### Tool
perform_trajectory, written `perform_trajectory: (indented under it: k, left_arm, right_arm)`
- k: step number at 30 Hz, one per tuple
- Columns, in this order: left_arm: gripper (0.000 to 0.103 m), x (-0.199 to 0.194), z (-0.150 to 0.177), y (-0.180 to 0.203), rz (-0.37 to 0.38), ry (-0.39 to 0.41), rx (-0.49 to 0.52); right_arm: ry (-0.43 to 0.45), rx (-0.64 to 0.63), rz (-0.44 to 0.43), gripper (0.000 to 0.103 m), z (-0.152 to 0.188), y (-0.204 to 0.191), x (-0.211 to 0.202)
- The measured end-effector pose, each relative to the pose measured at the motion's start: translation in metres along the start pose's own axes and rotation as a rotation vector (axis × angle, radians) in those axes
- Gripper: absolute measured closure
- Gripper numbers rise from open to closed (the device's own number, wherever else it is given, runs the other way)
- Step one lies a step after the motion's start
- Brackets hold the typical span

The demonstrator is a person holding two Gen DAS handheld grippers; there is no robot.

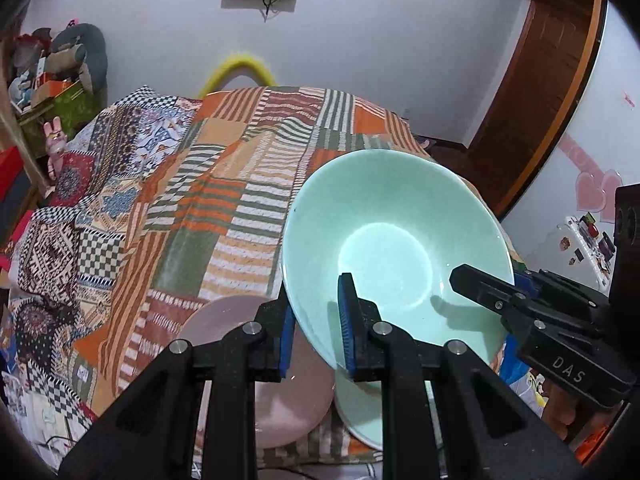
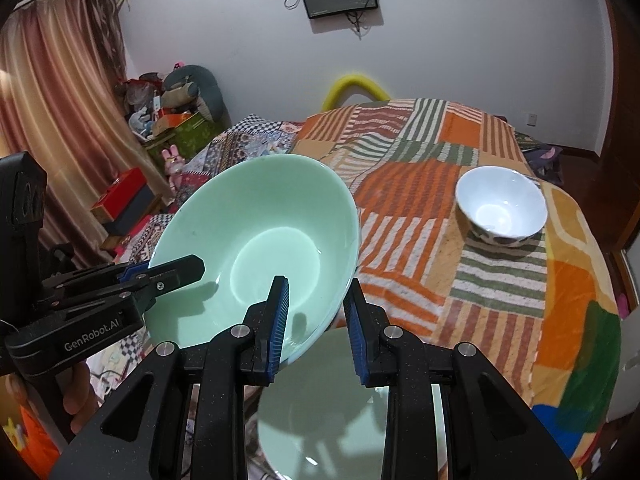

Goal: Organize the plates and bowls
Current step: 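Lift the mint-green bowl with both tools and carry it toward the pink bowl, then lower the mint-green bowl into the pink bowl with both tools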

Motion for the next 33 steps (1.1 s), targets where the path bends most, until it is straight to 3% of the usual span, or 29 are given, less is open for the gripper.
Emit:
perform_trajectory:
  k: [15, 33]
  left_arm:
    - [0.084, -0.016, 0.032, -0.047, -0.051, -0.025, -0.087]
    - [0.084, -0.003, 0.071, -0.09, -0.108, -0.104, -0.179]
  right_arm:
    - [-0.06, -0.034, -0.059, 0.077, 0.023, -0.041, 0.014]
    - [-0.166, -0.069, -0.104, 0.077, 0.051, -0.072, 0.043]
Point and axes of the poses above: each gripper's, at about its wrist camera, not at the fingertips, and x roughly the way its jaws point, y to its right, z to its underside, the point moved 5 cm from there along x, roughly the way its jaws point, and after that the axes turned 8 degrees about y, right-handed, at the moved point
